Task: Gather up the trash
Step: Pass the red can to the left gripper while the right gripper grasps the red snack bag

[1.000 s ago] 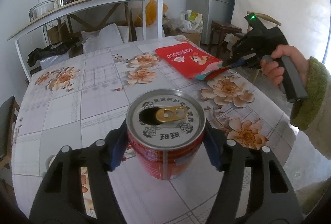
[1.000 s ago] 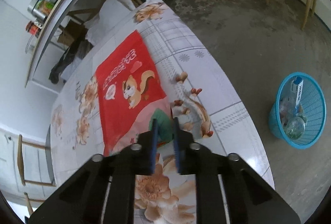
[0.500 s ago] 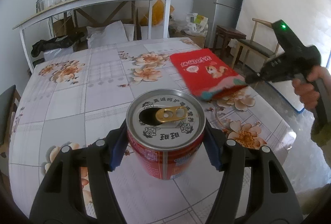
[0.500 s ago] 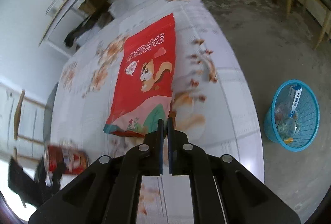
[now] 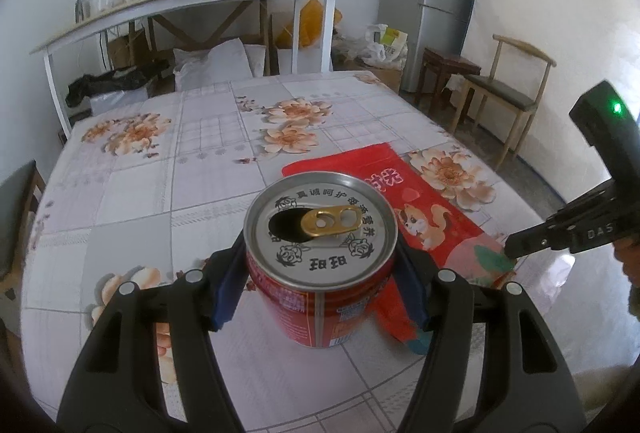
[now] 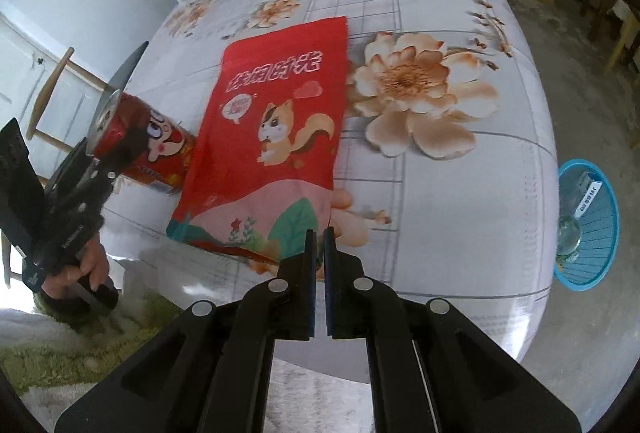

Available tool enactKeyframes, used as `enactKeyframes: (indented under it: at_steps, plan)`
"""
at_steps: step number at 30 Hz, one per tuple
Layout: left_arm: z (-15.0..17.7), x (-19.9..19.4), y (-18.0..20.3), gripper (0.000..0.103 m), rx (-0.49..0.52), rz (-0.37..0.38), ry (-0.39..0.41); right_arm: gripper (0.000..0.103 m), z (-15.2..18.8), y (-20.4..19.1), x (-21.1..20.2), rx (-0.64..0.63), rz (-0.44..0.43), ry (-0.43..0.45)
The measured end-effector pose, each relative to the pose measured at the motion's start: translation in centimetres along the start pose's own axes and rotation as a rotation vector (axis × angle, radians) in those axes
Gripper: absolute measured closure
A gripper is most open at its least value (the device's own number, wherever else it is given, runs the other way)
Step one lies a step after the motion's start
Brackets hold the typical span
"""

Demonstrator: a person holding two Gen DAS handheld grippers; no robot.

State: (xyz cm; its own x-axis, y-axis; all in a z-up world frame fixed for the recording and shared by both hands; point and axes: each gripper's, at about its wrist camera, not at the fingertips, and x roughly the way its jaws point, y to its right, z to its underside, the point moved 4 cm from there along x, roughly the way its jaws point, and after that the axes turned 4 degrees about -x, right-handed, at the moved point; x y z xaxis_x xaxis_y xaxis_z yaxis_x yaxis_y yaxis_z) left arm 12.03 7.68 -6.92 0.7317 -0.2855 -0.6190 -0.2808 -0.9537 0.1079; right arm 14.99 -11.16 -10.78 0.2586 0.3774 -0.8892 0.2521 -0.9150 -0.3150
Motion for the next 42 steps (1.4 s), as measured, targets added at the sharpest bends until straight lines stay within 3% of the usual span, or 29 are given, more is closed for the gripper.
enactKeyframes:
  at_steps: [7,11,15,18,22,28,31,35,42]
  plan:
    - [0.0,0.2,0.9,0.041,0.083,-0.047,0.011,0.095,0.1,-0.3,-0.4,-0.016,-0.036,0.023]
    - [0.1,0.2,1.2,0.041,0.111,-0.060,0.020,0.070,-1.3,1.5,-0.7,0.076,-0.077,0.066]
    - [0.0,0.2,1.5,0.041,0.121,-0.061,0.021,0.067,-2.7,2.8,0.2,0.162,-0.093,0.069]
    - [0.0,0.2,1.5,0.041,0.121,-0.063,0.020,0.067,-3.6,3.7,1.7,0.226,-0.108,0.042]
    - [-0.1,0.2,1.7,0.041,0.125,-0.059,0.021,0.067,-4.7,3.1,3.2,0.251,-0.226,0.011]
    - [-0.2,0.3,1.9,0.041,0.133,-0.060,0.025,0.066,-5.1,2.9,3.9,0.293,-0.313,-0.009]
    - [-0.2,0.3,1.9,0.041,0.127,-0.052,0.022,0.066,-4.8,2.6,4.4,0.346,-0.473,-0.040]
    - [-0.2,0.4,2.0,0.041,0.123,-0.046,0.020,0.068,-4.8,1.7,4.9,0.318,-0.426,-0.038]
    - [-0.3,0.5,2.1,0.041,0.104,-0.042,0.017,0.088,-5.3,0.1,5.3,0.288,-0.374,-0.007]
